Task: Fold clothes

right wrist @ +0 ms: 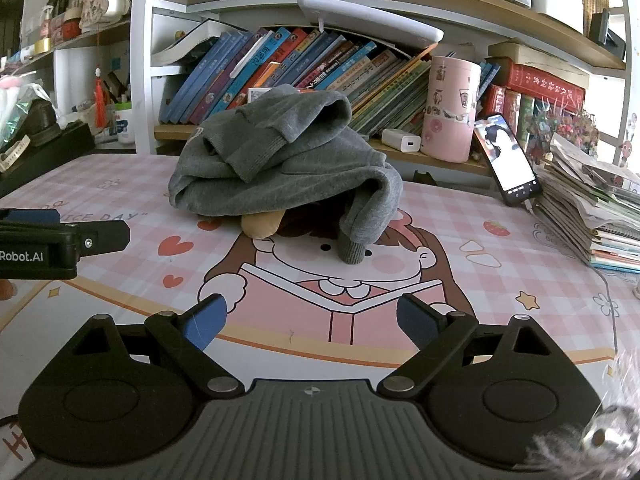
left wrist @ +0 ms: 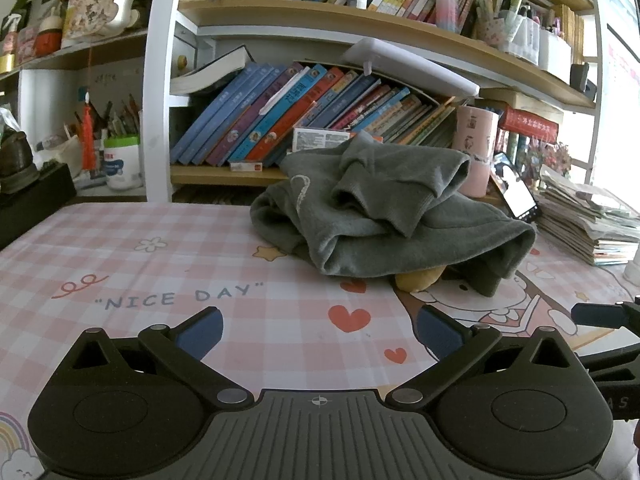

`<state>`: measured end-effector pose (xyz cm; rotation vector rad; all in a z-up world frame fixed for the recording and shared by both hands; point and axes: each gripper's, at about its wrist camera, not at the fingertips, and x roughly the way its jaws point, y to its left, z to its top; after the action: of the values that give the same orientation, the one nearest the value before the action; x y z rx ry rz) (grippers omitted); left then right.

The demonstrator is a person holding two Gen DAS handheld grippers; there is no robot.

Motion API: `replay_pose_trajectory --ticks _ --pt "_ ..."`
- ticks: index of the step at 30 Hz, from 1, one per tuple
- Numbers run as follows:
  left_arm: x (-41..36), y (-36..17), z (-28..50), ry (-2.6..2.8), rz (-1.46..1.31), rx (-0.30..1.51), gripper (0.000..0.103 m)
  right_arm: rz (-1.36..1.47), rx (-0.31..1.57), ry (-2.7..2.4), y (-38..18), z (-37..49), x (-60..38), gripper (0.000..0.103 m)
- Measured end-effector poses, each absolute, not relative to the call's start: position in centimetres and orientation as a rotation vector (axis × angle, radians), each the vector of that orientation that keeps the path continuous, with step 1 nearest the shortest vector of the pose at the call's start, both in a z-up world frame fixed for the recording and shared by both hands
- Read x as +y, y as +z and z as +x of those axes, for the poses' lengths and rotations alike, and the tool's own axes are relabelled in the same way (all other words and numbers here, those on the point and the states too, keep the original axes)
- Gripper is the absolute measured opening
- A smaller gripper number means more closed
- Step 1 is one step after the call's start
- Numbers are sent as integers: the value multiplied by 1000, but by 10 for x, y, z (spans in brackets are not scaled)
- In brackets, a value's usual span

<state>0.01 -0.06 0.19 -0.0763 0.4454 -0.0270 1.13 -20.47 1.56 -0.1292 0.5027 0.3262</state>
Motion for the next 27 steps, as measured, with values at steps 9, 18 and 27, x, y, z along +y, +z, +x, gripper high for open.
replay_pose_trajectory --ticks 9,18,27 --pt "-1 2 -1 -33 -72 441 103 -129 503 326 16 11 -204 92" --pt "-2 2 0 -38 -74 443 103 -128 503 326 16 11 -205 92" --pt "-1 1 2 -52 -75 453 103 -131 488 328 17 9 -204 92"
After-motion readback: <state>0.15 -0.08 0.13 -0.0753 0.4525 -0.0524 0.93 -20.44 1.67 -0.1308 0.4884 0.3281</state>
